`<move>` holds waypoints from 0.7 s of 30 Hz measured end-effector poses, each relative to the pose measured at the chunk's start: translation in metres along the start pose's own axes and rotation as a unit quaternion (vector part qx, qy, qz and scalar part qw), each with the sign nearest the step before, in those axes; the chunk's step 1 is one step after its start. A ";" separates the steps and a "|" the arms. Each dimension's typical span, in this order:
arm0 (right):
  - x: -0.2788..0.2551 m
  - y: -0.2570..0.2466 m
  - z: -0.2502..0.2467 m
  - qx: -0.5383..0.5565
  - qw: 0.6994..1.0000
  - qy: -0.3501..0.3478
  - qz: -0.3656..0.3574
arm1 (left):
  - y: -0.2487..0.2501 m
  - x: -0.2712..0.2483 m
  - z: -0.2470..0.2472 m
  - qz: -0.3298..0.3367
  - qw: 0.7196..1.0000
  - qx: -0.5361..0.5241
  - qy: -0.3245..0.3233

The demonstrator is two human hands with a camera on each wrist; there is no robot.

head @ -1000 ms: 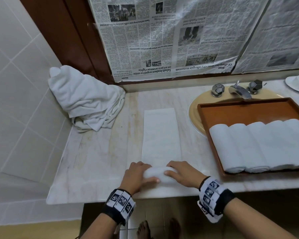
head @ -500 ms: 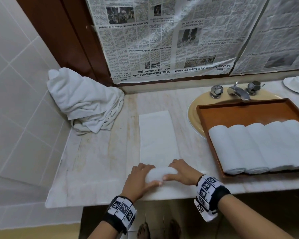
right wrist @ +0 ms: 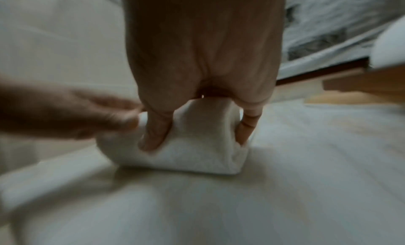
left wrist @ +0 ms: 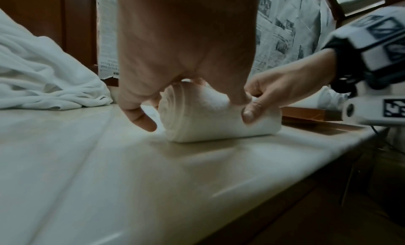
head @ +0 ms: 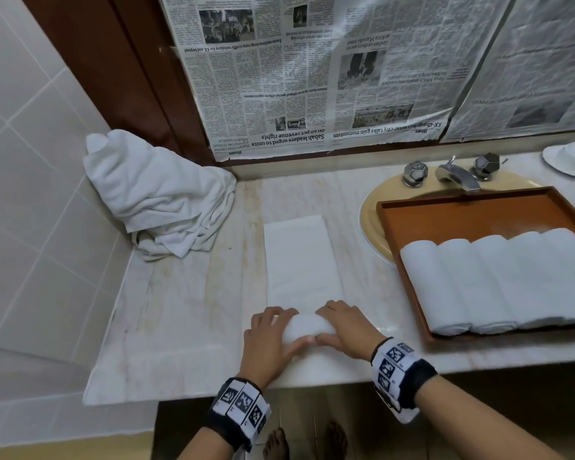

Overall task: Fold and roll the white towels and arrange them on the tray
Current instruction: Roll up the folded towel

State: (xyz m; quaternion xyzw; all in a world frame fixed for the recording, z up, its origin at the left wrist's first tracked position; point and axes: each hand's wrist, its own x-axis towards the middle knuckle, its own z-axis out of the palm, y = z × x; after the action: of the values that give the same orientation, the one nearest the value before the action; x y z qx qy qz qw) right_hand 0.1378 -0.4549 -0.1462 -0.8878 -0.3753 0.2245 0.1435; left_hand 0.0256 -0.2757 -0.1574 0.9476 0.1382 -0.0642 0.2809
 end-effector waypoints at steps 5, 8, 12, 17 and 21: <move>0.001 0.002 -0.015 0.131 0.990 -0.055 0.012 | -0.007 0.003 -0.007 -0.001 0.998 0.010 -0.059; -0.010 0.000 -0.007 0.095 0.995 0.002 0.023 | -0.011 0.017 -0.016 -0.021 0.993 0.002 -0.118; -0.018 -0.009 0.013 -0.156 0.985 0.072 -0.015 | -0.016 0.032 -0.016 -0.045 0.985 -0.028 -0.162; 0.003 -0.005 0.000 -0.076 0.997 0.002 -0.004 | -0.009 0.011 -0.010 -0.024 0.997 -0.018 -0.070; 0.008 -0.001 -0.016 0.015 0.996 -0.081 0.013 | -0.012 -0.008 -0.003 0.017 0.999 -0.016 -0.026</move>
State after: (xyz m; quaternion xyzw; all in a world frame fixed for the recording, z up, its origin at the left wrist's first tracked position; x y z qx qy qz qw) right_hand 0.1504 -0.4500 -0.1348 -0.8690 -0.3711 0.3034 0.1228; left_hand 0.0146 -0.2666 -0.1597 0.9432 0.1159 -0.0818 0.3005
